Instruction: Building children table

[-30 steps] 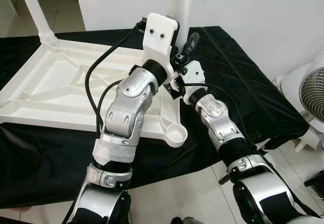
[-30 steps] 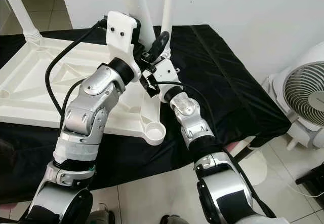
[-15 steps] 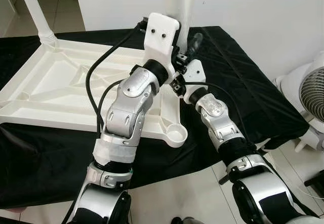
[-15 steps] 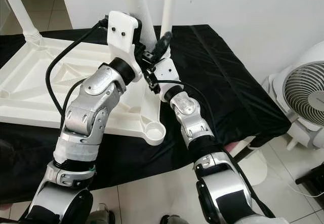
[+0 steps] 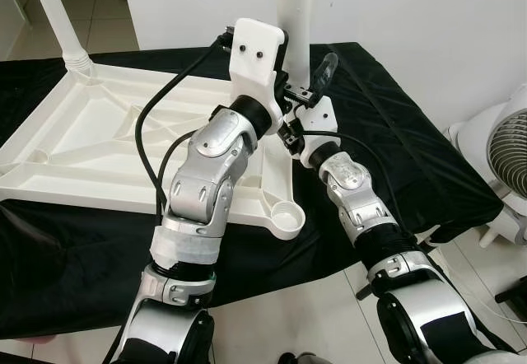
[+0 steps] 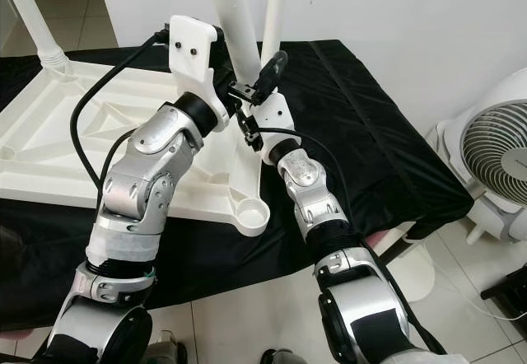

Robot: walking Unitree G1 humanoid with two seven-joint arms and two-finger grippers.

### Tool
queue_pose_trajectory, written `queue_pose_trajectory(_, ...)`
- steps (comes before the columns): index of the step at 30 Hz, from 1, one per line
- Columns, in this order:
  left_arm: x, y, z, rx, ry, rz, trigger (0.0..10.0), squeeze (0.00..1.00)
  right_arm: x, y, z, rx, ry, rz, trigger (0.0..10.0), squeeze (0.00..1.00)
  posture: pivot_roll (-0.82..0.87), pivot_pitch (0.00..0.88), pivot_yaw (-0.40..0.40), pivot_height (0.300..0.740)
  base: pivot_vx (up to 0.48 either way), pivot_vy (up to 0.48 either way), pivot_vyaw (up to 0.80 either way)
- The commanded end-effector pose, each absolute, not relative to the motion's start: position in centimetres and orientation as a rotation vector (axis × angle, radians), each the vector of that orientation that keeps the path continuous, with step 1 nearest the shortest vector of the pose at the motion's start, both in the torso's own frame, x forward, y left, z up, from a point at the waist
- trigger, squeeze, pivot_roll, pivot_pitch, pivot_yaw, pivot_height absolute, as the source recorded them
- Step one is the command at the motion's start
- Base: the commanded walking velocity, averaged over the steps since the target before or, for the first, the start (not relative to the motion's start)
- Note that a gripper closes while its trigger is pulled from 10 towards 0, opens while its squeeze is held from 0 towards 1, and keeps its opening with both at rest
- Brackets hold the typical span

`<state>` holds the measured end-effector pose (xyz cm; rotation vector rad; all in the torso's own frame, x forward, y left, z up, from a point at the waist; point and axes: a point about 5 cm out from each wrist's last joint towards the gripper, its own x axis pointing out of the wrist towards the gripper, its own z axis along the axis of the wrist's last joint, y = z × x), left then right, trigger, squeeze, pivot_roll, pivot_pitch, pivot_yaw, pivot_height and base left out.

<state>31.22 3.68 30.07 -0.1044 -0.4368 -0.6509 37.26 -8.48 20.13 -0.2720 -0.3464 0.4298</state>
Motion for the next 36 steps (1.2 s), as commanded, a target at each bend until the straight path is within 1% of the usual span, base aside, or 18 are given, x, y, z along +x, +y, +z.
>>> queue_pose_trajectory(1,31.3,3.9,30.5,-0.142,-0.435,-0.604,10.0,0.00,37.6,-8.8,20.6,-0.232,-0.347,0.398,10.0,0.00,0.12,0.036,-0.052,0.740,0.000,0.000,0.00)
queue_pose_trajectory(4,31.5,5.2,30.7,-0.239,-0.423,-0.583,10.0,0.00,37.9,-9.7,21.1,-0.168,-0.348,0.322,10.0,0.00,0.12,0.035,-0.052,0.740,0.000,0.000,0.00)
queue_pose_trajectory(6,31.5,5.2,30.7,-0.239,-0.423,-0.583,10.0,0.00,37.9,-9.7,21.1,-0.168,-0.348,0.322,10.0,0.00,0.12,0.035,-0.052,0.740,0.000,0.000,0.00)
queue_pose_trajectory(9,31.6,6.8,30.2,-0.257,-0.410,-0.563,10.0,0.00,38.1,-10.8,21.1,-0.111,-0.329,0.255,10.0,0.00,0.12,0.036,-0.052,0.740,0.000,0.000,0.00)
queue_pose_trajectory(10,31.7,7.5,29.5,-0.237,-0.395,-0.553,10.0,0.00,38.1,-11.1,21.0,-0.092,-0.326,0.229,10.0,0.00,0.12,0.038,-0.052,0.740,0.000,0.000,0.00)
queue_pose_trajectory(14,31.6,8.4,27.8,-0.165,-0.357,-0.534,10.0,0.00,38.0,-11.6,21.0,-0.053,-0.319,0.196,10.0,0.00,0.12,0.041,-0.054,0.740,0.000,0.000,0.00)
queue_pose_trajectory(19,31.4,9.2,25.6,-0.082,-0.321,-0.523,10.0,0.00,37.6,-11.2,21.0,0.005,-0.303,0.237,10.0,0.00,0.11,0.045,-0.054,0.740,0.000,0.000,0.00)
queue_pose_trajectory(21,31.3,9.3,25.1,-0.052,-0.317,-0.525,10.0,0.00,37.5,-11.1,21.0,0.009,-0.308,0.251,10.0,0.00,0.11,0.048,-0.054,0.740,0.000,0.000,0.00)
queue_pose_trajectory(22,31.1,9.4,24.3,0.005,-0.315,-0.535,10.0,0.00,37.3,-11.0,21.0,0.006,-0.317,0.273,10.0,0.00,0.11,0.050,-0.056,0.740,0.000,0.000,0.00)
queue_pose_trajectory(23,31.1,9.4,24.3,0.005,-0.315,-0.535,10.0,0.00,37.3,-11.0,21.0,0.006,-0.317,0.273,10.0,0.00,0.11,0.050,-0.056,0.740,0.000,0.000,0.00)
queue_pose_trajectory(25,30.5,9.5,23.2,0.086,-0.318,-0.574,10.0,0.00,36.9,-10.9,20.9,-0.001,-0.324,0.298,10.0,0.00,0.11,0.056,-0.059,0.740,0.000,0.000,0.00)
queue_pose_trajectory(26,30.0,9.5,22.6,0.104,-0.307,-0.633,10.0,0.00,36.8,-11.1,20.7,-0.010,-0.319,0.301,10.0,0.00,0.11,0.058,-0.061,0.740,0.000,0.000,0.00)
queue_pose_trajectory(27,30.0,9.5,22.6,0.104,-0.307,-0.633,10.0,0.00,36.8,-11.1,20.7,-0.010,-0.319,0.301,10.0,0.00,0.11,0.058,-0.061,0.740,0.000,0.000,0.00)
queue_pose_trajectory(28,29.6,9.6,22.2,0.149,-0.309,-0.679,10.0,0.00,36.8,-11.2,20.6,-0.015,-0.314,0.301,10.0,0.00,0.11,0.060,-0.062,0.740,0.000,0.000,0.00)
queue_pose_trajectory(29,29.6,9.6,22.2,0.149,-0.309,-0.679,10.0,0.00,36.8,-11.2,20.6,-0.015,-0.314,0.301,10.0,0.00,0.11,0.060,-0.062,0.740,0.000,0.000,0.00)
queue_pose_trajectory(31,28.9,9.6,21.1,0.193,-0.277,-0.792,10.0,0.00,36.9,-11.4,20.6,-0.021,-0.308,0.301,10.0,0.00,0.11,0.062,-0.061,0.740,0.000,0.000,0.00)
queue_pose_trajectory(34,28.7,9.6,20.6,0.209,-0.251,-0.834,10.0,0.00,36.9,-11.4,20.8,-0.028,-0.310,0.304,10.0,0.00,0.11,0.062,-0.060,0.740,0.000,0.000,0.00)
queue_pose_trajectory(36,28.5,9.6,19.5,0.264,-0.203,-0.899,10.0,0.00,37.0,-11.2,21.1,-0.031,-0.315,0.306,10.0,0.00,0.11,0.063,-0.058,0.740,0.000,0.000,0.00)
